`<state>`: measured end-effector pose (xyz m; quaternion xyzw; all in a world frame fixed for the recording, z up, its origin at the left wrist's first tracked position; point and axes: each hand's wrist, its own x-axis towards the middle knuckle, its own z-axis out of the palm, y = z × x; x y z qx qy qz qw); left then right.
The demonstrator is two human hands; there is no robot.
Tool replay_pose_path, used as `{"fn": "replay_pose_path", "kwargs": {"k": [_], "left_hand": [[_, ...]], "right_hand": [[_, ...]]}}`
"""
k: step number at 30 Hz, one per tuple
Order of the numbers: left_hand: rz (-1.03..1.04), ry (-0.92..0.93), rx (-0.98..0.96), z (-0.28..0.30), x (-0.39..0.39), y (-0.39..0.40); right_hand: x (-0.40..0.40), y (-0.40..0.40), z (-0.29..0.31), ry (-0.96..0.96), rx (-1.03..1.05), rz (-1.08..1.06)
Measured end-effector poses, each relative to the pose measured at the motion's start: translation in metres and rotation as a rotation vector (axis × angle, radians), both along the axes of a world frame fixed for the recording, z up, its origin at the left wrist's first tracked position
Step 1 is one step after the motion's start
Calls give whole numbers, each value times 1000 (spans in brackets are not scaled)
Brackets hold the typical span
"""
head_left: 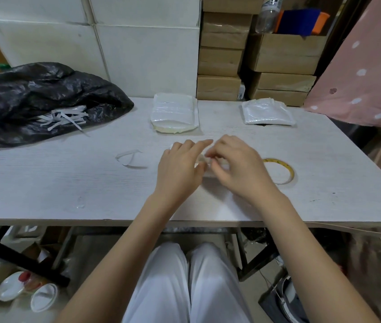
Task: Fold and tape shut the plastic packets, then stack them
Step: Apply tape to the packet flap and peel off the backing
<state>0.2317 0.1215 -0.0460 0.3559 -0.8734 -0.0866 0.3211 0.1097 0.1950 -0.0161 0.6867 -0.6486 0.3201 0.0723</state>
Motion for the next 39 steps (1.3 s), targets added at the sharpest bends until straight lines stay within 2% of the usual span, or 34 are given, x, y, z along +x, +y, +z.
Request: {"fn": "replay_pose_path", "kwargs": {"k": [4, 7, 8, 10, 12, 14, 17, 19, 24, 30, 34, 39], "left_hand": [[-2, 80, 128, 0, 5, -7], [-182, 330, 471, 1, 19, -12], [-195, 413, 490, 2, 27, -13], [-119, 495, 403, 4, 44, -14], [19, 530, 423, 4, 57, -11], [98, 517, 575, 1, 62, -7], [98, 524, 842, -8, 60, -1], [98, 578, 916, -10, 56, 3], [116, 698, 934, -9, 49, 5], [73, 708, 940, -3, 48, 6], [63, 718, 942, -3, 47, 6], [68, 719, 822, -10, 48, 3]], "right_hand": [[12, -17, -3, 114, 142, -49], [12, -20, -7, 152, 104, -106], [12, -21, -7, 164, 97, -125], [13, -23, -8, 179, 101, -141], [15, -25, -8, 197, 125, -146], [17, -28, -7, 200, 155, -153], [19, -30, -5, 170, 168, -158], [20, -31, -2, 192, 171, -180], [24, -38, 7, 323, 162, -185], [41, -42, 14, 90, 142, 56], [43, -45, 14, 127, 221, 30], [43, -47, 12, 142, 267, 28]]}}
